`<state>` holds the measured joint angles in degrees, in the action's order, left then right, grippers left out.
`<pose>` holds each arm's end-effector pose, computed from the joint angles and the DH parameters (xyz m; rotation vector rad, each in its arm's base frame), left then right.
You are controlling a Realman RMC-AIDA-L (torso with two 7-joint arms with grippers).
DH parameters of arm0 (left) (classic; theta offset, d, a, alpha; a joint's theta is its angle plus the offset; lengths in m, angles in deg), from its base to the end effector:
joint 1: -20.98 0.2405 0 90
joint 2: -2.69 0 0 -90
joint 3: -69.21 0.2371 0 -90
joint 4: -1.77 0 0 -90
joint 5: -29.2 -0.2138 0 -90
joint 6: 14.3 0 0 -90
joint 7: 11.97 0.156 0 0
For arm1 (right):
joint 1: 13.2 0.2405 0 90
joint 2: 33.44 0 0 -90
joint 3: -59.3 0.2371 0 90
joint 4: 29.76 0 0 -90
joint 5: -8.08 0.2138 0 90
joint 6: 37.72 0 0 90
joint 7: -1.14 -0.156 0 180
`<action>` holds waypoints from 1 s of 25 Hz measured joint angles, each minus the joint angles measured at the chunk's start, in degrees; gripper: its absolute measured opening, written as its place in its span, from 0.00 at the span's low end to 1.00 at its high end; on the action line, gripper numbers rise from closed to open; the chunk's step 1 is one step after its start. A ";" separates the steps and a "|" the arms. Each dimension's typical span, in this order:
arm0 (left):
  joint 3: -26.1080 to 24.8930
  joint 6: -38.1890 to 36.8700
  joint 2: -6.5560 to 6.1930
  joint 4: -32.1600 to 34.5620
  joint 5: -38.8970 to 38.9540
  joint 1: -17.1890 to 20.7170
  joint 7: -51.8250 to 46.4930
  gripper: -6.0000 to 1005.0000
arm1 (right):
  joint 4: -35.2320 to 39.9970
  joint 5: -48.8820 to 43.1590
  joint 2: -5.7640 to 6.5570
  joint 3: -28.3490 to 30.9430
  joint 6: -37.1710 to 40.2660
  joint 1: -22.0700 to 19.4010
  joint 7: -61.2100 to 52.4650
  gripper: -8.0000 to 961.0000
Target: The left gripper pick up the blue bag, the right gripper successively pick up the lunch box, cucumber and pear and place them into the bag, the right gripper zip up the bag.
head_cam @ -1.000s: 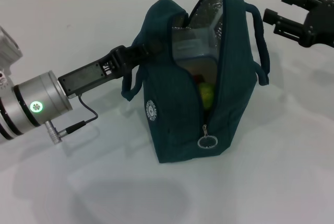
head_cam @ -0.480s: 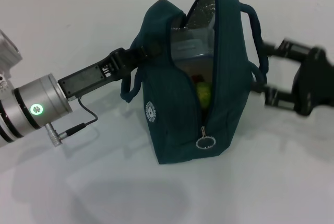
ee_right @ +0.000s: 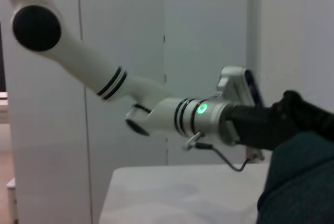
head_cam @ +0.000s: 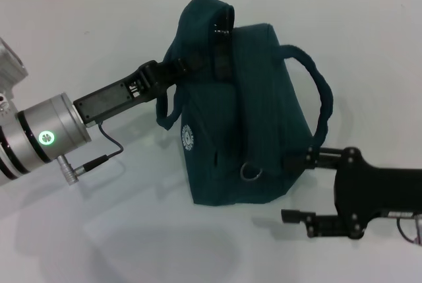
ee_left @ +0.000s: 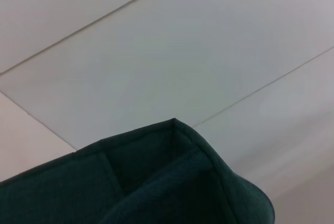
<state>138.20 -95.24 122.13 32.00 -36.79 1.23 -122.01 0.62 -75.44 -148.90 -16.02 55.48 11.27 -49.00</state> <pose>-0.2334 0.3102 -0.0218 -2.1702 -1.6400 -1.4243 0.2223 0.2706 -0.0416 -2.8984 -0.0350 0.9404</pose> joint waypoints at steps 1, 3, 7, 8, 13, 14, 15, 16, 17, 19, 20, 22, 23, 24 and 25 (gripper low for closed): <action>0.00 0.06 0.00 0.00 0.00 0.02 0.00 0.07 | -0.26 -0.04 -0.01 -0.12 0.02 -0.09 0.49 0.73; -0.01 0.09 0.00 -0.01 0.05 0.12 0.00 0.07 | -0.31 0.41 -0.02 0.30 0.18 -0.60 1.28 0.73; 0.00 0.10 0.00 -0.15 0.10 0.23 0.00 0.07 | -0.14 1.46 0.02 3.48 0.96 -1.45 1.70 0.73; 0.00 0.11 0.00 -0.17 0.10 0.26 0.00 0.07 | -0.20 1.98 0.03 4.99 1.37 -1.53 1.94 0.73; -0.22 0.19 0.00 -0.18 0.12 0.28 0.00 0.07 | -0.50 7.56 0.16 10.46 5.67 -3.30 4.93 0.73; -0.61 0.19 0.00 -0.25 0.11 0.30 -0.01 0.07 | -0.43 9.11 0.25 11.53 7.64 -3.82 5.49 0.73; -0.93 0.18 0.01 -0.40 0.06 0.33 0.00 0.07 | -0.36 10.07 0.33 12.45 9.36 -4.11 5.63 0.73; -1.27 0.13 0.01 -0.59 0.00 0.35 0.00 0.07 | -0.35 10.43 0.40 13.23 10.65 -4.24 5.60 0.73; -1.43 0.11 0.01 -0.74 -0.03 0.36 -0.01 0.07 | -0.34 10.65 0.51 14.07 12.31 -4.36 5.53 0.73; -1.51 0.07 -0.03 -0.92 -0.05 0.35 -0.01 0.07 | -0.43 10.26 0.80 14.67 14.81 -4.36 5.40 0.73; -1.51 0.07 -0.03 -0.94 -0.06 0.34 0.00 0.07 | -0.46 9.81 0.92 14.59 15.48 -4.37 5.39 0.73; -1.51 0.07 -0.03 -0.96 -0.07 0.24 -0.01 0.07 | -0.48 8.14 1.04 14.35 16.09 -4.37 5.32 0.73; -1.51 0.07 -0.03 -0.96 -0.07 0.19 0.00 0.07 | -0.48 6.97 1.00 14.32 16.16 -4.33 5.26 0.73; -1.50 0.07 -0.03 -0.97 -0.07 0.15 -0.01 0.07 | -0.50 5.55 0.84 14.31 16.02 -4.29 5.10 0.73; -1.50 0.07 -0.03 -0.97 -0.07 0.11 0.00 0.07 | -0.59 4.45 0.73 14.31 15.80 -4.20 4.99 0.73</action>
<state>136.70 -95.17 122.10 31.03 -36.85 1.34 -122.01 0.03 -70.99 -148.17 -1.70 71.28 7.08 -44.01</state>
